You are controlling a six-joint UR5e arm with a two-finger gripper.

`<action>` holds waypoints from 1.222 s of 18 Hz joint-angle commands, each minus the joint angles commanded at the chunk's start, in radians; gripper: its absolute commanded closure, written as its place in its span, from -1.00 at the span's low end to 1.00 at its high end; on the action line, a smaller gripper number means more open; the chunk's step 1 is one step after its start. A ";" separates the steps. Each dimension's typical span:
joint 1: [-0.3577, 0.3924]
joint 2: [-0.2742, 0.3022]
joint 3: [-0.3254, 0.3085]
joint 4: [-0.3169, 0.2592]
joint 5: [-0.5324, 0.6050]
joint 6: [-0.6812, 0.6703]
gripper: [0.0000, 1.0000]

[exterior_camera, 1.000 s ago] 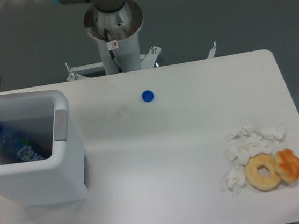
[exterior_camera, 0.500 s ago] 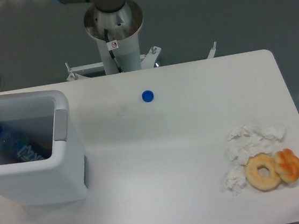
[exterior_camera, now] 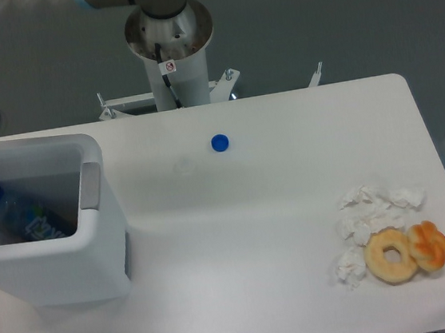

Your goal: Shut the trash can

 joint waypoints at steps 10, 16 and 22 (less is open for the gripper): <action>0.092 0.011 -0.055 -0.003 0.074 0.015 -1.00; 0.115 0.011 -0.069 -0.003 0.095 0.029 -1.00; 0.141 0.005 -0.075 -0.003 0.106 0.032 -1.00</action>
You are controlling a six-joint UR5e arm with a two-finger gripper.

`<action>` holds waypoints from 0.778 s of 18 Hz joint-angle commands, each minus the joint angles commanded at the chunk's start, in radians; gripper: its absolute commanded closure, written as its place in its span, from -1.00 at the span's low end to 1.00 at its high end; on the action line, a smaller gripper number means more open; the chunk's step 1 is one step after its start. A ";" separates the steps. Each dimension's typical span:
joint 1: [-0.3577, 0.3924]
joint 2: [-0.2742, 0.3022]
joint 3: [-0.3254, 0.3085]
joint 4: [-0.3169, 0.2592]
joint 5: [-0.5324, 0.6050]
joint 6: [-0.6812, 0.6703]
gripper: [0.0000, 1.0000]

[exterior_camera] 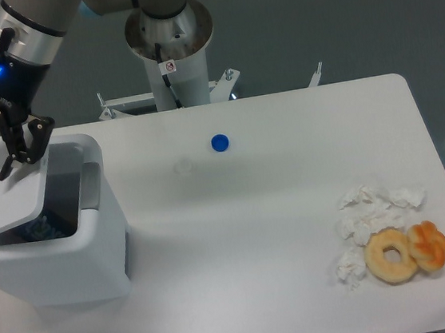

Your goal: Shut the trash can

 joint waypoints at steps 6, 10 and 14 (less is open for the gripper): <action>0.034 0.000 -0.008 0.000 0.003 0.018 -1.00; 0.046 0.000 -0.011 -0.002 0.005 0.038 -1.00; 0.045 0.000 -0.035 -0.002 0.017 0.040 -1.00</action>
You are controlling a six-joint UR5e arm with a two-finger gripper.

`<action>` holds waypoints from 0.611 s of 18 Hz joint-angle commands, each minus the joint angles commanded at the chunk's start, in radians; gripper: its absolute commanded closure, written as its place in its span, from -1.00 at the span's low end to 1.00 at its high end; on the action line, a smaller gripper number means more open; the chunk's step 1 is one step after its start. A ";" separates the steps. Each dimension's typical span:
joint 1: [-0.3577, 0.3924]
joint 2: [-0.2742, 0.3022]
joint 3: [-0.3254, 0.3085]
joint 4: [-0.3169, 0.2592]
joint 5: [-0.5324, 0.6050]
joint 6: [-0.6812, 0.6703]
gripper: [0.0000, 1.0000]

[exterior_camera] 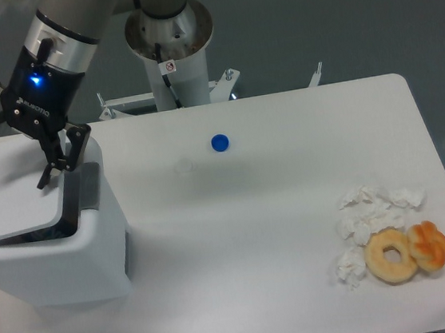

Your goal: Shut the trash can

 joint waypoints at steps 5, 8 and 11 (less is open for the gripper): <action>-0.002 -0.005 -0.009 0.000 0.000 0.000 -1.00; 0.000 -0.006 -0.009 0.000 0.000 0.000 -1.00; 0.003 -0.008 -0.009 0.000 0.002 0.002 -1.00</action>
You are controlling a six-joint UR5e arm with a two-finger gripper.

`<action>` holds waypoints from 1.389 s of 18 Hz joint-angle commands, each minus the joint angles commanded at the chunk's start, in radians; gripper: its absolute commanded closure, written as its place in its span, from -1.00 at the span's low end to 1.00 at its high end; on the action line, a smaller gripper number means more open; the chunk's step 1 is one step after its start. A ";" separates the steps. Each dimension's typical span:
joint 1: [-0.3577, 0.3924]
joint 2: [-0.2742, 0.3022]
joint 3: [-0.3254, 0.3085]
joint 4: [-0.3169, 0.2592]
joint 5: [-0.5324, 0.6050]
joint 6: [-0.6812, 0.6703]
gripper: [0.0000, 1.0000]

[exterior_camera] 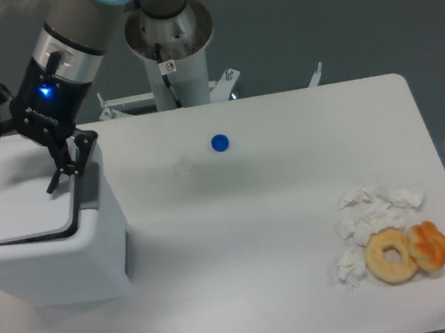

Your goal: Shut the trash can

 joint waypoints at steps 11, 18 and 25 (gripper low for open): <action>0.025 -0.005 -0.025 -0.002 0.000 0.071 -1.00; 0.028 -0.003 -0.035 -0.002 0.000 0.071 -1.00; 0.026 -0.003 -0.035 -0.002 -0.002 0.071 -1.00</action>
